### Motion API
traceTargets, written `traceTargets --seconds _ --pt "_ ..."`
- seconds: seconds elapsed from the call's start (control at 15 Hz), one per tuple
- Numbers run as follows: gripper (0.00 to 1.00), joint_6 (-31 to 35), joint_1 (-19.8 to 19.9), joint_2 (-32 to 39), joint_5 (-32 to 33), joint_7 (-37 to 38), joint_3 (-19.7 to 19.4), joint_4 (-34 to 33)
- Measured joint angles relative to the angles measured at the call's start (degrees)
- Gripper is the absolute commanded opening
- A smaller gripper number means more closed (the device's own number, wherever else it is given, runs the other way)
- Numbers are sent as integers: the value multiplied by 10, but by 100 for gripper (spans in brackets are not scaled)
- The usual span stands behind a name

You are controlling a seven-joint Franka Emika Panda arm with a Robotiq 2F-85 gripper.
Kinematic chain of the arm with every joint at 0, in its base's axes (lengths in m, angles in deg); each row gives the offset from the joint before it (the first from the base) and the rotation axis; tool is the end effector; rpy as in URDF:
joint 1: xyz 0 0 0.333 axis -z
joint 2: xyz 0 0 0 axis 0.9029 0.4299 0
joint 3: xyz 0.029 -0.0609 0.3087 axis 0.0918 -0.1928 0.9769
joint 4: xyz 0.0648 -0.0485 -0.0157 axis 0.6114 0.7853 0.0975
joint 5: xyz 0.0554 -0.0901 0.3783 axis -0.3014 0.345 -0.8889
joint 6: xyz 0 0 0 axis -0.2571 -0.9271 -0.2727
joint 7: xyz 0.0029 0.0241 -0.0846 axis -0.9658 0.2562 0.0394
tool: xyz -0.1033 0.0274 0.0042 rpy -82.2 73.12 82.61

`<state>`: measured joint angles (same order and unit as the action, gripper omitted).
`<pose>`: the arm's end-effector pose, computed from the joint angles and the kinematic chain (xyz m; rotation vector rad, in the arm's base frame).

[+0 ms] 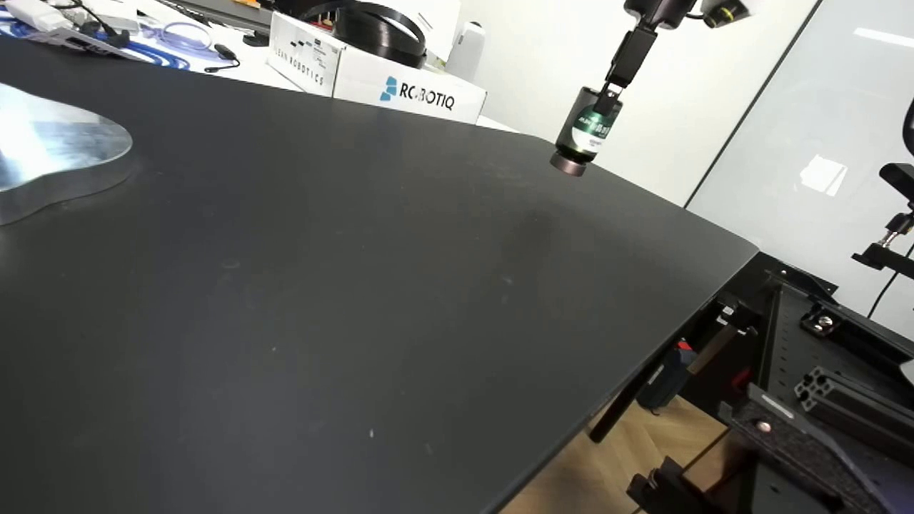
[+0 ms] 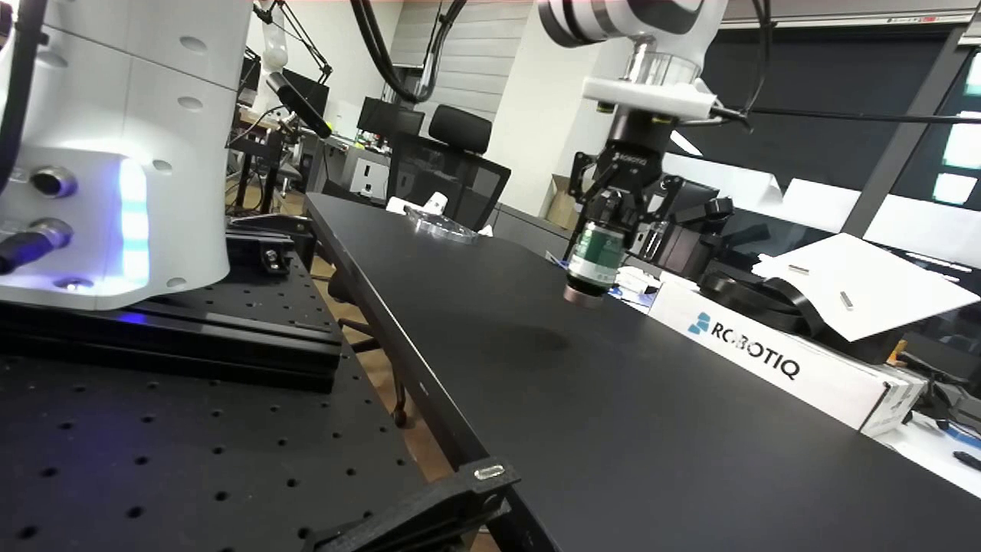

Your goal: Pick up the medicine bottle and move it to the forward. Pick up the same bottle and move it to the right. Pick up the same bottle and move it to the left.

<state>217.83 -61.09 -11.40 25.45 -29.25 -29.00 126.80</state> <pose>0.4767 -0.0436 0.2884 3.0249 0.6948 0.1109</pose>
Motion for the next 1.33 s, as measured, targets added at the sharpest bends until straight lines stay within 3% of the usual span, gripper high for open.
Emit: traceTargets --seconds 0.33,0.8,1.07,1.33 --pt "45 -64 61 -55 27 -26 -74 -15" --pt "45 -67 132 -65 41 -116 -173 -13" --pt "45 -58 149 -33 12 -167 -200 -12" --pt "45 -23 160 14 -19 -197 -202 -12"
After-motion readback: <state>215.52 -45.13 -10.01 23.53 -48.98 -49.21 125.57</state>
